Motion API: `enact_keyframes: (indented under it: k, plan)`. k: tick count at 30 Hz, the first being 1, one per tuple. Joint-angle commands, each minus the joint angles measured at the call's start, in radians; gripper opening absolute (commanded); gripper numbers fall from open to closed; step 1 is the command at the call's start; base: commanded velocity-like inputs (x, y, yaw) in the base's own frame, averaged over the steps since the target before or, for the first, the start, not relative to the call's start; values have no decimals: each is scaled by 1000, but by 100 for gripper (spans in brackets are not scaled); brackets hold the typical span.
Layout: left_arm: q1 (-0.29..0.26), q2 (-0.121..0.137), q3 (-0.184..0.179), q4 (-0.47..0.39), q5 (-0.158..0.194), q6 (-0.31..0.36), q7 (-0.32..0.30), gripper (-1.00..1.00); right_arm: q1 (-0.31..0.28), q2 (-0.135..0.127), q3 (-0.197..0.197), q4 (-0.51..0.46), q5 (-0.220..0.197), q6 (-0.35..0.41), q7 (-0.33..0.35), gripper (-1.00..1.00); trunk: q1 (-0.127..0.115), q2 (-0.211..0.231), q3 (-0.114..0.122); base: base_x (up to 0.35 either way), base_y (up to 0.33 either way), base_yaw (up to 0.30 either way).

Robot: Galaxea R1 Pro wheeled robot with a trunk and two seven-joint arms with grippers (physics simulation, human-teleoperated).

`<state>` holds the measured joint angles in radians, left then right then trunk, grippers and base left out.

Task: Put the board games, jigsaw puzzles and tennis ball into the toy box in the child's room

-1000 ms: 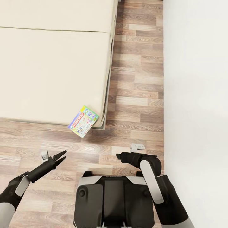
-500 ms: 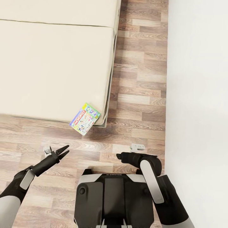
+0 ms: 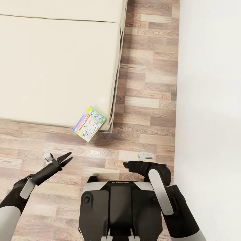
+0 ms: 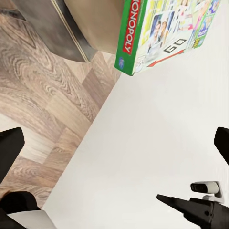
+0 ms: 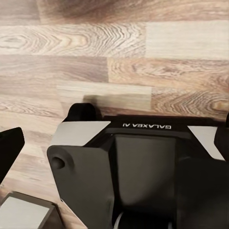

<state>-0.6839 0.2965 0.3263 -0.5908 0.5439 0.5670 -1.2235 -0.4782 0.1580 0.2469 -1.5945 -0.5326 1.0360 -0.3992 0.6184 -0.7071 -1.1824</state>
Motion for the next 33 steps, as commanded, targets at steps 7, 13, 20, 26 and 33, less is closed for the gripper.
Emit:
enact_keyframes:
  k: [7, 13, 20, 26, 33]
  plan:
    - [0, 16, 2, 0, 2, 9, -23, 100, 0, 0, 0, -1, -10, 3, -10, 100, 0, -1, -12, 0, 0, 0]
    - [0, 17, 2, 0, 1, 10, -25, 100, 0, -1, -1, -2, -10, 5, -10, 100, 0, -1, -22, 3, 0, 0]
    - [0, 16, 1, 0, 1, 9, -24, 100, 0, -1, -1, -2, -10, 7, -10, 100, 0, -1, -33, 127, -60, 0]
    - [0, 16, 1, 0, 3, 8, -25, 100, 0, -2, -1, -1, -10, 6, -9, 100, 0, -1, -43, 74, -50, 0]
    - [0, 16, 2, 0, 2, 8, -25, 100, 0, -2, -1, -2, -10, 6, -9, 100, 0, -1, -51, 108, -23, 0]
